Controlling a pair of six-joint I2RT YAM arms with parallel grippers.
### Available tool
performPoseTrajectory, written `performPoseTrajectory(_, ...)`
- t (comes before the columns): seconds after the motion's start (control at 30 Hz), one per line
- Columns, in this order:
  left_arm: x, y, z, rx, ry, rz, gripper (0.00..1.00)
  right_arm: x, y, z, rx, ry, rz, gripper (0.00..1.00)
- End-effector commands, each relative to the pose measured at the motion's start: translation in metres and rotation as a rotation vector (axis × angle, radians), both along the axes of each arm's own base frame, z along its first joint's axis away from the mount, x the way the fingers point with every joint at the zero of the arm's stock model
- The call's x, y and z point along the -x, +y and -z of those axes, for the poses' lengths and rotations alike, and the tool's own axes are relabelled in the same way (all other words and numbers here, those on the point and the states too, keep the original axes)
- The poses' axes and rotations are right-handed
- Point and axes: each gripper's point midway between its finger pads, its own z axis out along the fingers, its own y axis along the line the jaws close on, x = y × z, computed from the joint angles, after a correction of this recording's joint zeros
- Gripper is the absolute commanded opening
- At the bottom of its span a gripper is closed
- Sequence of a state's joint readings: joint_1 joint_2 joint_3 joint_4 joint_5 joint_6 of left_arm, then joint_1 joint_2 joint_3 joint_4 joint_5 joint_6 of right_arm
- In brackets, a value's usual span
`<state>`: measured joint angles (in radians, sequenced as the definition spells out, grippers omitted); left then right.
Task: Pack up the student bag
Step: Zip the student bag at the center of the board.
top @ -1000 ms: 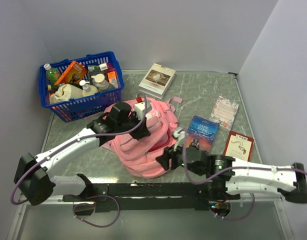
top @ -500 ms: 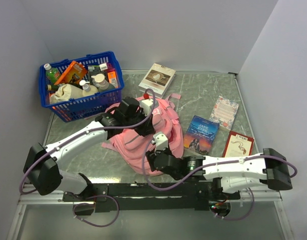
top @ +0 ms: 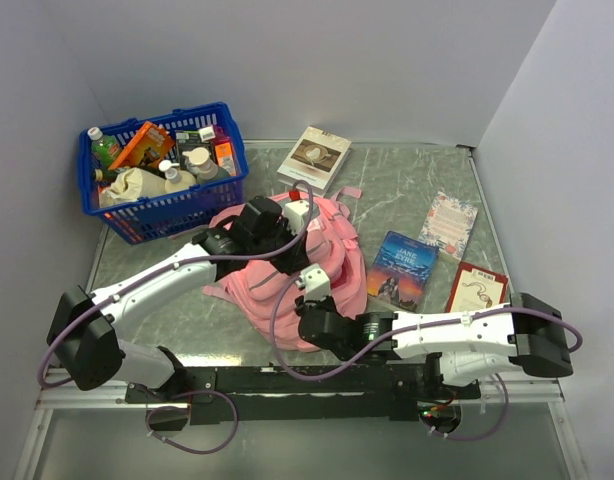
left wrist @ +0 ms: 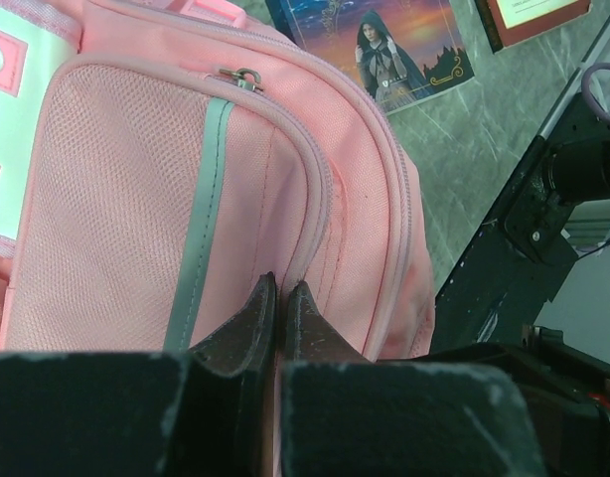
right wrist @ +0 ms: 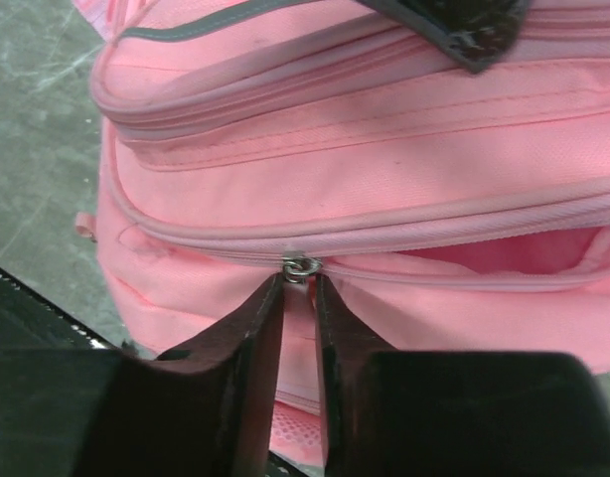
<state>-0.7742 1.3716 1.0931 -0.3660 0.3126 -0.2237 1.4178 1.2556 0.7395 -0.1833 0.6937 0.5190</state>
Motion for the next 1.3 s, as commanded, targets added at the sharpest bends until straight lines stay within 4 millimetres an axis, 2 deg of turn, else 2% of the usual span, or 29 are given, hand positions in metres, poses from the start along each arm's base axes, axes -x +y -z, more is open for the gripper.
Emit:
performPoseTrajectory(0.0,-0.021,-0.014,-0.046,0.116,-0.119,-0.037,0.01,0.001,0.017,-0.017,-0.079,-0.002,-0.016,0.19)
performPoseTrajectory(0.03,-0.021,-0.013,-0.046,0.113,-0.123,-0.037,0.02,0.002,0.015,-0.015,-0.076,0.004,-0.009,0.11)
performPoseTrajectory(0.1,-0.019,-0.010,-0.046,0.102,-0.126,-0.027,0.11,0.003,0.006,-0.013,-0.086,0.017,0.014,0.02)
performPoseTrajectory(0.13,-0.018,-0.008,-0.046,0.092,-0.131,-0.012,0.28,0.003,0.001,-0.011,-0.078,0.020,0.020,0.00)
performPoseTrajectory(0.17,-0.015,-0.005,-0.045,0.081,-0.125,-0.002,0.37,0.004,-0.005,-0.011,-0.083,0.021,0.022,0.00)
performPoseTrajectory(0.23,-0.008,0.006,-0.044,0.070,-0.134,0.018,0.49,0.007,-0.012,-0.011,-0.113,0.039,0.035,0.00)
performPoseTrajectory(0.37,0.022,0.028,-0.043,0.058,-0.158,0.088,0.62,0.009,-0.022,-0.003,-0.136,0.055,0.037,0.00)
performPoseTrajectory(0.43,0.035,0.037,-0.032,0.034,-0.172,0.137,0.67,0.009,-0.025,-0.003,-0.150,0.064,0.048,0.00)
performPoseTrajectory(0.47,0.044,0.041,-0.039,0.061,-0.200,0.166,0.69,0.010,-0.025,-0.001,-0.158,0.070,0.045,0.00)
performPoseTrajectory(0.5,0.051,0.045,-0.026,0.047,-0.219,0.211,0.70,0.010,-0.024,-0.001,-0.167,0.071,0.039,0.00)
performPoseTrajectory(0.57,0.068,0.048,-0.026,0.076,-0.244,0.276,0.72,0.012,-0.022,-0.002,-0.200,0.087,0.027,0.00)
performPoseTrajectory(0.6,0.074,0.048,-0.019,0.067,-0.255,0.313,0.74,0.011,-0.022,-0.003,-0.207,0.091,0.033,0.00)
performPoseTrajectory(0.77,0.092,0.034,-0.003,0.029,-0.261,0.403,0.70,0.010,-0.020,-0.010,-0.244,0.113,0.028,0.00)
performPoseTrajectory(0.83,0.091,0.029,0.003,0.015,-0.284,0.420,0.61,0.012,-0.017,-0.016,-0.271,0.127,0.011,0.00)
performPoseTrajectory(0.9,0.097,0.025,0.017,-0.014,-0.278,0.450,0.51,0.014,-0.016,-0.023,-0.284,0.132,-0.002,0.00)
performPoseTrajectory(0.97,0.097,0.024,0.024,-0.031,-0.288,0.449,0.48,0.013,-0.017,-0.031,-0.301,0.129,-0.002,0.00)
performPoseTrajectory(1.03,0.097,0.028,0.036,-0.054,-0.297,0.443,0.49,0.015,-0.016,-0.036,-0.315,0.131,-0.015,0.00)
performPoseTrajectory(1.1,0.100,0.028,0.039,-0.057,-0.331,0.461,0.52,0.016,-0.016,-0.038,-0.323,0.133,-0.020,0.00)
performPoseTrajectory(1.27,0.097,0.023,0.047,-0.088,-0.364,0.453,0.52,0.018,-0.012,-0.048,-0.338,0.126,-0.056,0.00)
